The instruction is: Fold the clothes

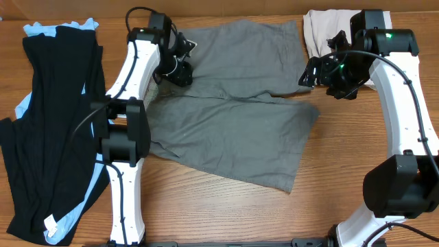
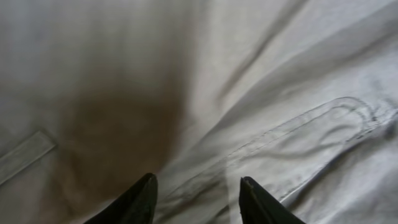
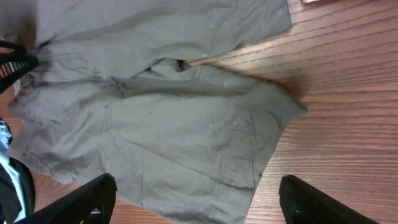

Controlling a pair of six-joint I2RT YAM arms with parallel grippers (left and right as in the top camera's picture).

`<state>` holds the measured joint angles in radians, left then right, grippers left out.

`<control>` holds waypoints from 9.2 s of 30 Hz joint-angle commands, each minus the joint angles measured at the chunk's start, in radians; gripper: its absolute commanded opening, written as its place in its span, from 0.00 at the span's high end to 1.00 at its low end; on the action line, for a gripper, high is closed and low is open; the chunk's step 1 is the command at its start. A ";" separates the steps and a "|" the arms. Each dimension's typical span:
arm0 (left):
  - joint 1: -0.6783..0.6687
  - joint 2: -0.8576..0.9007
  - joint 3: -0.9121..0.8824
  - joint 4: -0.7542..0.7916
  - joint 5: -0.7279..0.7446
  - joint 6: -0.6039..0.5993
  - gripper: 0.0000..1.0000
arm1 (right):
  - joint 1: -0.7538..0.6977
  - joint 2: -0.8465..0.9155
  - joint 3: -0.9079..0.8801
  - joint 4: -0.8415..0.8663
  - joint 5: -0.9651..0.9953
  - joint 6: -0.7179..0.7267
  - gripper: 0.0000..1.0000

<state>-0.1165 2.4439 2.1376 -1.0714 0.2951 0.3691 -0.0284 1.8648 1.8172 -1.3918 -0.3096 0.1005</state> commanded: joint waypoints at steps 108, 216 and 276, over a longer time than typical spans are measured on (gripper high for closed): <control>0.038 -0.961 -0.903 -0.158 -0.406 -0.771 0.00 | 0.558 -0.687 -0.777 0.090 0.249 0.930 0.00; 0.290 -1.135 -0.680 -0.348 -0.302 -0.862 0.96 | 0.384 -0.850 -0.576 0.016 0.316 0.575 0.96; 0.290 -0.658 -1.085 0.962 -0.615 -1.057 0.00 | 0.223 0.198 -0.385 1.466 0.180 0.210 0.00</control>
<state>0.1661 1.7809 1.0485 -0.1337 -0.2665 -0.7700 0.2070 2.0563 1.4063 0.0662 -0.1661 0.3099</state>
